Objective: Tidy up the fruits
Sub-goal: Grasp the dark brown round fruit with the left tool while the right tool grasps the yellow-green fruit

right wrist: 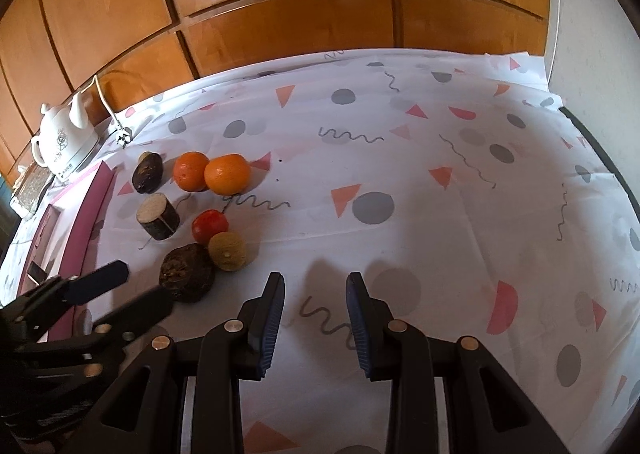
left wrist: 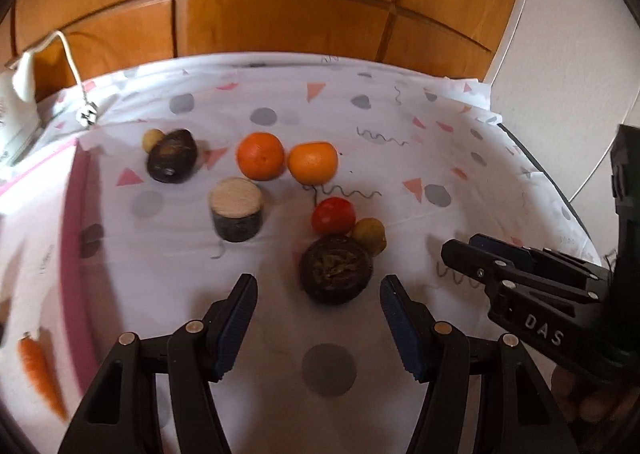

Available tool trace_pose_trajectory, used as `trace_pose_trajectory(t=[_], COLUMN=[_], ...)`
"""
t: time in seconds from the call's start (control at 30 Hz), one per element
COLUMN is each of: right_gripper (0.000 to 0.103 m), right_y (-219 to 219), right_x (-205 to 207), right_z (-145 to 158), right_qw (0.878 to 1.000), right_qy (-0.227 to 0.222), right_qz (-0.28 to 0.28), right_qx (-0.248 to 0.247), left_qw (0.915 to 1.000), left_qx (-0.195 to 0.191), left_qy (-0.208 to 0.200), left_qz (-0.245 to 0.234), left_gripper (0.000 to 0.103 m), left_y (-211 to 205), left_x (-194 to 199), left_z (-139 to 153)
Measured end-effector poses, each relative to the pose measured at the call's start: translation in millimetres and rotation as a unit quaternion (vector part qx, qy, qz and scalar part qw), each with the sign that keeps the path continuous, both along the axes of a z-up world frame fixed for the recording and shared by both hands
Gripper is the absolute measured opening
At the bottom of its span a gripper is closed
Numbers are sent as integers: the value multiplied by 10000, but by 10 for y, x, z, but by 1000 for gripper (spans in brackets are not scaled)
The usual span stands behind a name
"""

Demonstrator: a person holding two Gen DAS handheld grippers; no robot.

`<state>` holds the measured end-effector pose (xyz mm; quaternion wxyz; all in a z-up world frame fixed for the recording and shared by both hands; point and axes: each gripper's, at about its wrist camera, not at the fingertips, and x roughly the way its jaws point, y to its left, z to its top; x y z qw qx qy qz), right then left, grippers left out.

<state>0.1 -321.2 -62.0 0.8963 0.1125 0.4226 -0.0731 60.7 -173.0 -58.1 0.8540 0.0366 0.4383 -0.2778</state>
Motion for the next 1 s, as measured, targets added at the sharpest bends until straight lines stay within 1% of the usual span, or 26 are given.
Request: trace_pose_trajectory(t=[0.13,0.27,0.3,0.33,0.37,0.5,0.6,0.67,0.7,0.73,0.77,0.9,1.0], right_gripper=[32,32,32,32,32,32,32,32,33,37,37,38,38], right_y=[-44,-67,-69,-71,-69,-38,37,106,152,194,251,381,436], right_x=[8,19,23,25,29,40,62,93,107,122,144,240,334], right_z=[-39,-71,-77,-81,-84,-82,-67,-53,-41,-33,-22,-27,-45], right_qw=[10000,9999,9999,9999,9999,9998,9995,9988,9983,9978,9970,9958,9954], right_qy=[50,86,93,97,101,68,4,-51,-81,-107,-138,-137,-103], right_qz=[-40,-55,-55,-50,-42,42,219,402,499,587,709,885,938], right_qx=[34,65,70,81,95,154,214,276,290,295,294,193,138], left_qw=[10000,10000,10000,10000,10000,9999,9998,9997,9996,9995,9993,9986,9984], left_qx=[35,60,50,13,-25,-120,-172,-163,-145,-94,-50,-10,59], left_qy=[36,62,33,20,38,24,39,39,20,-29,-76,-202,-324], left_qz=[-7,18,16,6,-11,-18,95,180,224,299,367,492,467], left_gripper=[64,54,54,47,44,44,44,44,44,44,44,44,44], left_y=[-90,-130,-141,-142,-135,-52,80,150,187,228,263,324,308], left_x=[55,87,91,96,98,75,43,24,11,-4,-15,-34,-53], left_z=[-54,-115,-123,-127,-129,-124,-102,-102,-99,-99,-105,-125,-159])
